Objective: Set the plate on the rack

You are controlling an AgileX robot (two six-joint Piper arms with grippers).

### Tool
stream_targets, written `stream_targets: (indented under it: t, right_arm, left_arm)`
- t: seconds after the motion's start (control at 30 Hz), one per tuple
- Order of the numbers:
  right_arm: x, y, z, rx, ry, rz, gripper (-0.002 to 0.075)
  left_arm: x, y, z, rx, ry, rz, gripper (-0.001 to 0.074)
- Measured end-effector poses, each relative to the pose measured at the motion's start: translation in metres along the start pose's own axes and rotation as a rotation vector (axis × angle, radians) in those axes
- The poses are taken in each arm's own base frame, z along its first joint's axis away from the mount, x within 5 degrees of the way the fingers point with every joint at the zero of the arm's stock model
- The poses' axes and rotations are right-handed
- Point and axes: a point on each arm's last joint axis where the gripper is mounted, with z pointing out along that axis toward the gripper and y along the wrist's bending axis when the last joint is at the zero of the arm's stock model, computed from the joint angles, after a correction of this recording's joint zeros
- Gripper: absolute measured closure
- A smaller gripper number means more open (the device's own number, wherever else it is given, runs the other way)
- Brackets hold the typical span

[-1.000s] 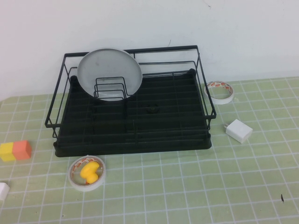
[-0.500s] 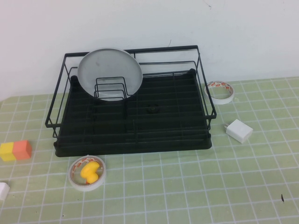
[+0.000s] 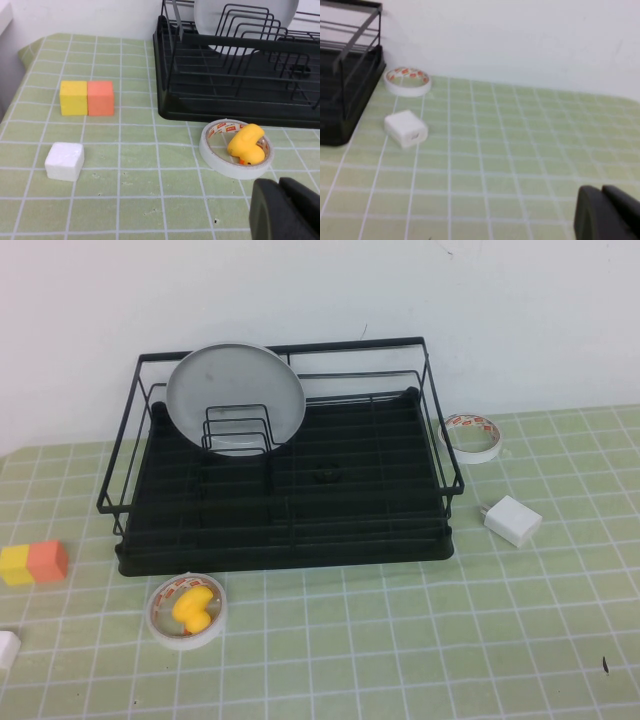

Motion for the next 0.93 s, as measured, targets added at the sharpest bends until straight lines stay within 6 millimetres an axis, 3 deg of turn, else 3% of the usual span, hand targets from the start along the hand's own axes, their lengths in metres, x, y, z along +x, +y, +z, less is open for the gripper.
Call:
stream_targets:
  t: [0.1,0.3,0.53,0.93]
  right_arm:
    - [0.025,0.005,0.007,-0.01,0.025,0.013,0.0726]
    - [0.042,0.007,0.004,-0.022,0.173,0.043,0.0726]
    - [0.039,0.008,-0.005,-0.021,0.082,0.115,0.0726]
    - [0.039,0.008,-0.006,-0.021,0.078,0.106,0.0726]
  left_arm:
    - [0.0,0.0,0.0,0.0,0.0,0.0,0.0737]
    - [0.0,0.0,0.0,0.0,0.0,0.0,0.0737]
    - [0.0,0.0,0.0,0.0,0.002,0.0,0.0737]
    - [0.0,0.0,0.0,0.0,0.004,-0.002,0.0737]
